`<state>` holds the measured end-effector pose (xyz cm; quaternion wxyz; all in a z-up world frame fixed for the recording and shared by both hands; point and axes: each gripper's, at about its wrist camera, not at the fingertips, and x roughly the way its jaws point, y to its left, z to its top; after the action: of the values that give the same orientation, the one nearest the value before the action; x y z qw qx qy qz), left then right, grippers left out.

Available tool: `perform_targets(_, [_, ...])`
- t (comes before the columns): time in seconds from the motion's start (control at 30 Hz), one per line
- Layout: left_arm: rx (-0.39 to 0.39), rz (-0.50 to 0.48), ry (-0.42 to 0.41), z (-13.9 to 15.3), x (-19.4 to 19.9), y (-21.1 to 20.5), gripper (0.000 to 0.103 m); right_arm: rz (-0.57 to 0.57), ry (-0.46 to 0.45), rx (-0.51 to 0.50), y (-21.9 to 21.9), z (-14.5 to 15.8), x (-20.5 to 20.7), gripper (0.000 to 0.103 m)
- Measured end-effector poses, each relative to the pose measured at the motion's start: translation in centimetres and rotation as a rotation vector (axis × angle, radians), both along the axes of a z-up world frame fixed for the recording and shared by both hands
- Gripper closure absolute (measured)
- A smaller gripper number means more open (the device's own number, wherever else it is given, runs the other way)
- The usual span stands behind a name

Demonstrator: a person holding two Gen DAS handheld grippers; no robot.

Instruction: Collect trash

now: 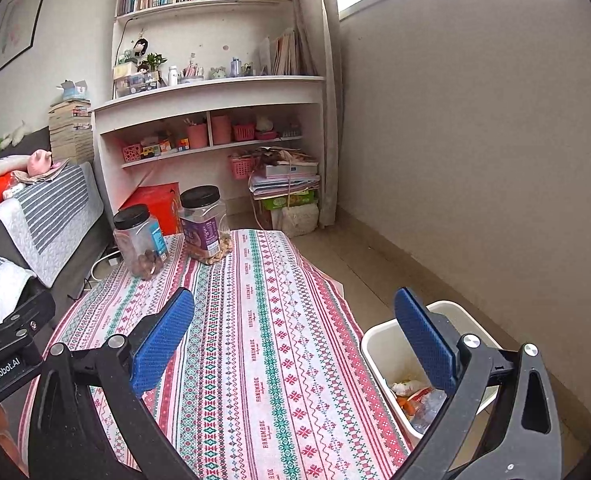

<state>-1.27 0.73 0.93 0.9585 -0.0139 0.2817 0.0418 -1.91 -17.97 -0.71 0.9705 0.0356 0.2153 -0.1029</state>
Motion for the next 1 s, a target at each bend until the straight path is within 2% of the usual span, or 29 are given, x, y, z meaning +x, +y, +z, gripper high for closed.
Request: perform_targets(1.0, [-0.007, 0.004, 0.02, -0.69, 0.2, -0.68, 0.007, -0.004, 0.019, 0.009, -0.31, -0.23, 0.18, 0.007])
